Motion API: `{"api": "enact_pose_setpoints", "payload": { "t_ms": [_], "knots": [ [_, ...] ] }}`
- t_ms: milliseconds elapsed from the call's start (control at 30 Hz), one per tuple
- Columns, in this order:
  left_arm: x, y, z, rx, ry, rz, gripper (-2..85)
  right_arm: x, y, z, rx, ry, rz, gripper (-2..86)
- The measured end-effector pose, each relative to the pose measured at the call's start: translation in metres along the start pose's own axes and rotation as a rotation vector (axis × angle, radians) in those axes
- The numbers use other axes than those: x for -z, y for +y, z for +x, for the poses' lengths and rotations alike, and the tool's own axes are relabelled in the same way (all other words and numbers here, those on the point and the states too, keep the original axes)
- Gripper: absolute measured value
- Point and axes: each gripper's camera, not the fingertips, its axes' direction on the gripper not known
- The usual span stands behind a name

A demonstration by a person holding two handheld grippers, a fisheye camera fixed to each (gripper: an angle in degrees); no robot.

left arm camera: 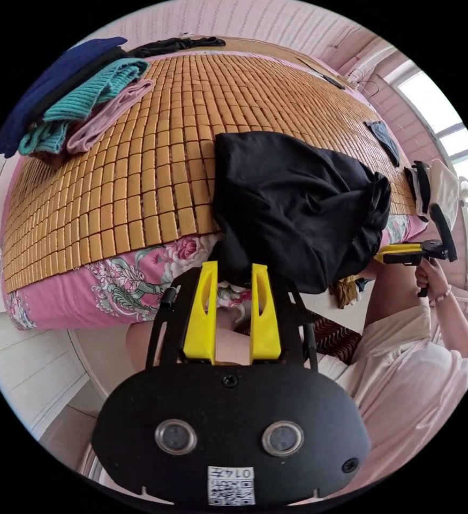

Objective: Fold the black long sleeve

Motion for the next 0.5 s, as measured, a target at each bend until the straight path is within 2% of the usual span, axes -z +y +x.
{"api": "enact_pose_setpoints", "payload": {
  "t_ms": [100,200,300,500],
  "knots": [
    [-0.005,0.015,0.01,-0.053,-0.106,0.02,6.2,-0.001,0.0,-0.016,-0.076,0.055,0.052,6.1],
    [0.001,0.033,0.014,-0.095,-0.084,0.032,1.2,0.002,0.012,-0.031,-0.07,0.093,0.061,3.5],
    [0.022,0.055,0.011,-0.067,-0.008,0.081,-0.1,0.016,0.036,-0.038,-0.045,0.006,0.093,0.2],
    [0.088,0.111,0.013,-0.116,0.187,0.239,-0.7,0.09,0.113,-0.028,-0.009,-0.317,0.308,0.1]
  ]
}}
